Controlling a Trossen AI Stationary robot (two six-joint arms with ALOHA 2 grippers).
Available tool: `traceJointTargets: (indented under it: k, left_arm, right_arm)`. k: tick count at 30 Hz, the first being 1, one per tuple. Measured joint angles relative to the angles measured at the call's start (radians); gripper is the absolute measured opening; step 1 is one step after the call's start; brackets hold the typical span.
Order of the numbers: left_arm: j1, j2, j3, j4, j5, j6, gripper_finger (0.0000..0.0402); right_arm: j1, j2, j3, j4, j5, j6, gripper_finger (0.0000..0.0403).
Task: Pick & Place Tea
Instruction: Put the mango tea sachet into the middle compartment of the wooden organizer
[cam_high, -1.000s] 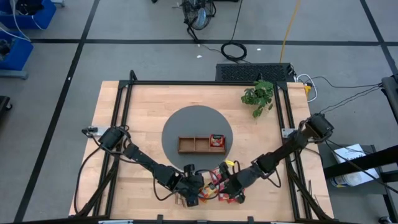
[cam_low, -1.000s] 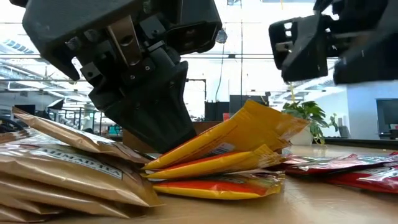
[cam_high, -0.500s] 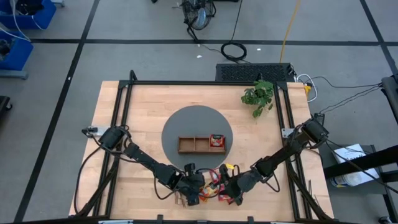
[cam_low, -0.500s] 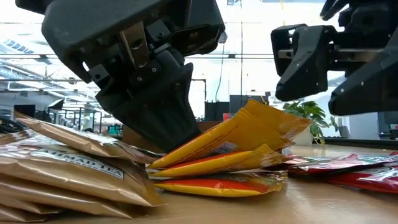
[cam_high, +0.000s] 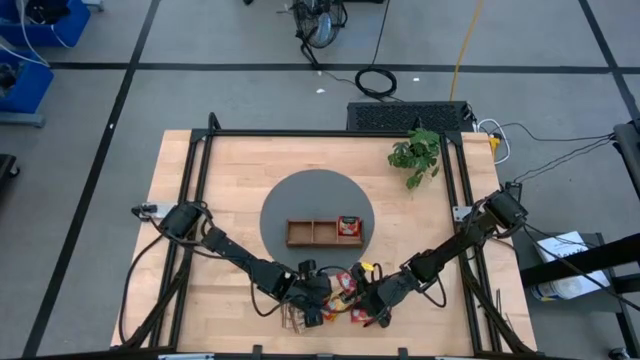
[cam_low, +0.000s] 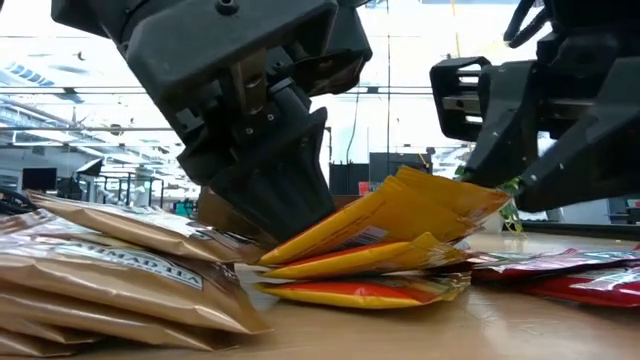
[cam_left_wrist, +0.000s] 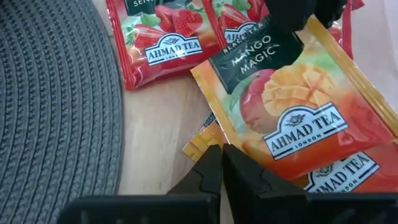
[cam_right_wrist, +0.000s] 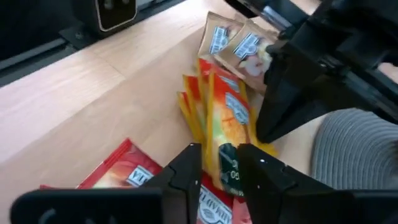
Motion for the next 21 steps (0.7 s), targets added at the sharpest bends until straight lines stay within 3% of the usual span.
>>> traceJointTargets:
  k: [7, 10, 13, 21]
  left_arm:
    - [0.001, 0.0, 0.0, 0.005, 0.0, 0.012, 0.0004]
    - [0.001, 0.0, 0.0, 0.005, 0.0, 0.012, 0.0013]
    - [0.001, 0.0, 0.0, 0.005, -0.001, 0.017, 0.0025]
    - [0.001, -0.027, 0.0, 0.003, -0.028, 0.073, 0.0052]
  right_arm:
    - [-0.02, 0.0, 0.0, -0.031, 0.003, 0.005, 0.004]
    - [-0.037, 0.0, 0.0, -0.044, 0.003, 0.012, 0.0008]
    - [-0.049, 0.0, 0.0, -0.047, 0.014, 0.01, 0.0005]
    - [-0.05, -0.005, 0.0, -0.049, 0.211, -0.208, 0.0001]
